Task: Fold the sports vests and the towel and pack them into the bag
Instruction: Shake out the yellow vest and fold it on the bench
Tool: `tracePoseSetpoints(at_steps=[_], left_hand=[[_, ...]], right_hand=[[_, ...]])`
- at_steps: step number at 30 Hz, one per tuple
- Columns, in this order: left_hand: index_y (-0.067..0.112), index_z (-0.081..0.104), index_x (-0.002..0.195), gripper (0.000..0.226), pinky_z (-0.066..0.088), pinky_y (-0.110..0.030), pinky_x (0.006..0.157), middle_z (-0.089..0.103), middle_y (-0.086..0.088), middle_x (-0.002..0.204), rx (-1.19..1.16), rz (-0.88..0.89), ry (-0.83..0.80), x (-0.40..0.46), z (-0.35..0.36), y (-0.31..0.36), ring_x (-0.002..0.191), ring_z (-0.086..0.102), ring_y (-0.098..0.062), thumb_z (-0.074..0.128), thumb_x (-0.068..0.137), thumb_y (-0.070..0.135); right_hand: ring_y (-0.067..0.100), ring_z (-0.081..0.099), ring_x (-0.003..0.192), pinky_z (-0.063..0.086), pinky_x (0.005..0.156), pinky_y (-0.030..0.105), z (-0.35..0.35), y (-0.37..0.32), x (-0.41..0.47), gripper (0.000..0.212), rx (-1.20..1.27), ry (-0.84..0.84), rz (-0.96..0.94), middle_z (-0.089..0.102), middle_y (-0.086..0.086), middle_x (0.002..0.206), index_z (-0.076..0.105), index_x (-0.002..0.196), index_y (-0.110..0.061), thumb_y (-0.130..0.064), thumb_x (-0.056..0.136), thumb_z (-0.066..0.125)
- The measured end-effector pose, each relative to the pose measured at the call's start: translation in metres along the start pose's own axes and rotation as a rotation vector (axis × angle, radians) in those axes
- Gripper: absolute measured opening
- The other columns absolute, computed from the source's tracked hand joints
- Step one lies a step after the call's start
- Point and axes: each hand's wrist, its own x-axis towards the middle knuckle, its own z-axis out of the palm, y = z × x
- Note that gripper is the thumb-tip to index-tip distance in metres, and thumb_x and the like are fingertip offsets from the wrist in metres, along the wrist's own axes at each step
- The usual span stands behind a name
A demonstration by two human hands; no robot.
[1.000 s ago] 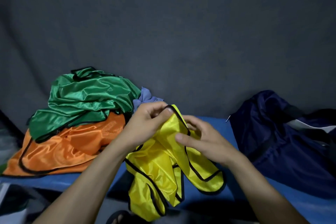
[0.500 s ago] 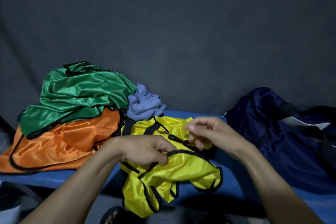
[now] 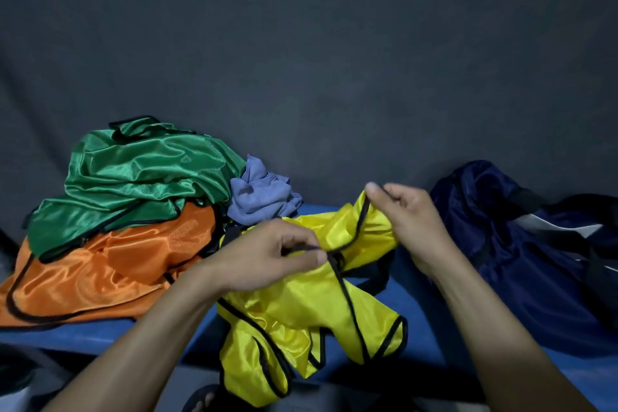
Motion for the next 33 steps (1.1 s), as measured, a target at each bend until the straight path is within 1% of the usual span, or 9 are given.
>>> tracePoseSetpoints(at_steps=[3, 6, 13, 15, 18, 23, 25, 29, 33], left_hand=[[0.022, 0.075, 0.097, 0.018, 0.052, -0.038, 0.075, 0.071, 0.009, 0.089, 0.125, 0.090, 0.195, 0.005, 0.004, 0.004, 0.084, 0.066, -0.010, 0.064, 0.099, 0.036], [0.030, 0.078, 0.101, 0.016, 0.047, -0.028, 0.079, 0.061, 0.015, 0.097, 0.274, 0.228, 0.359, 0.007, 0.014, 0.010, 0.095, 0.059, -0.012, 0.068, 0.096, 0.041], [0.041, 0.077, 0.104, 0.018, 0.043, -0.030, 0.098, 0.049, 0.013, 0.137, 0.431, 0.259, 0.524, 0.010, 0.037, 0.025, 0.129, 0.045, -0.015, 0.063, 0.096, 0.049], [0.040, 0.076, 0.107, 0.022, 0.047, -0.032, 0.095, 0.051, 0.014, 0.136, 0.469, 0.185, 0.565, 0.016, 0.043, 0.023, 0.125, 0.049, -0.012, 0.059, 0.098, 0.050], [0.025, 0.078, 0.103, 0.018, 0.050, -0.026, 0.080, 0.067, 0.016, 0.105, 0.271, 0.160, 0.665, 0.024, 0.036, 0.023, 0.097, 0.063, -0.003, 0.064, 0.099, 0.037], [0.008, 0.074, 0.079, 0.023, 0.039, -0.021, 0.058, 0.060, 0.010, 0.067, -0.246, 0.106, 0.739, 0.014, 0.000, 0.030, 0.062, 0.052, -0.004, 0.068, 0.096, 0.022], [0.009, 0.071, 0.073, 0.027, 0.037, -0.026, 0.056, 0.053, 0.001, 0.065, -0.336, 0.096, 0.712, 0.006, -0.011, 0.031, 0.062, 0.047, -0.010, 0.068, 0.095, 0.025], [0.000, 0.073, 0.089, 0.033, 0.040, -0.039, 0.072, 0.062, -0.016, 0.082, -0.368, 0.144, 0.671, -0.010, -0.035, 0.047, 0.077, 0.054, -0.022, 0.070, 0.094, 0.032], [0.003, 0.075, 0.090, 0.024, 0.043, -0.030, 0.068, 0.069, -0.004, 0.078, -0.174, 0.176, 0.565, -0.018, -0.074, 0.108, 0.073, 0.059, -0.013, 0.066, 0.096, 0.024]], right_hand=[[0.019, 0.053, 0.059, 0.044, 0.058, 0.029, 0.004, -0.028, -0.004, 0.049, 0.263, 0.089, 0.010, 0.060, 0.012, 0.067, 0.061, 0.072, 0.004, -0.040, 0.091, 0.070], [0.019, 0.055, 0.058, 0.046, 0.058, 0.028, 0.007, -0.038, -0.009, 0.041, 0.299, 0.123, 0.028, 0.061, 0.011, 0.064, 0.065, 0.064, -0.007, -0.035, 0.094, 0.068], [0.029, 0.051, 0.068, 0.041, 0.066, 0.043, 0.017, -0.037, -0.010, 0.057, 0.265, 0.124, 0.031, 0.058, 0.020, 0.072, 0.058, 0.075, 0.017, -0.035, 0.095, 0.070], [0.030, 0.050, 0.068, 0.039, 0.065, 0.044, 0.019, -0.036, -0.010, 0.061, 0.219, 0.068, -0.002, 0.057, 0.024, 0.072, 0.057, 0.077, 0.019, -0.038, 0.094, 0.070], [0.027, 0.047, 0.068, 0.036, 0.059, 0.047, 0.015, -0.034, -0.011, 0.060, 0.172, 0.011, -0.032, 0.055, 0.022, 0.071, 0.058, 0.076, 0.017, -0.038, 0.095, 0.070], [0.023, 0.055, 0.070, 0.044, 0.069, 0.035, -0.003, -0.030, -0.015, 0.019, 0.118, -0.136, -0.075, 0.062, 0.020, 0.076, 0.074, 0.107, -0.016, -0.026, 0.090, 0.075], [0.023, 0.043, 0.069, 0.038, 0.066, 0.034, -0.007, -0.030, -0.019, 0.025, 0.058, -0.169, -0.107, 0.047, 0.016, 0.073, 0.070, 0.120, -0.019, -0.016, 0.095, 0.071], [0.012, 0.048, 0.070, 0.042, 0.068, 0.019, -0.008, -0.043, -0.034, 0.028, 0.050, -0.203, -0.149, 0.054, 0.005, 0.077, 0.065, 0.124, -0.016, -0.008, 0.097, 0.064], [0.013, 0.046, 0.069, 0.038, 0.064, 0.021, -0.014, -0.090, -0.039, 0.023, 0.112, -0.225, -0.202, 0.056, 0.003, 0.081, 0.068, 0.112, -0.019, -0.004, 0.100, 0.057]])
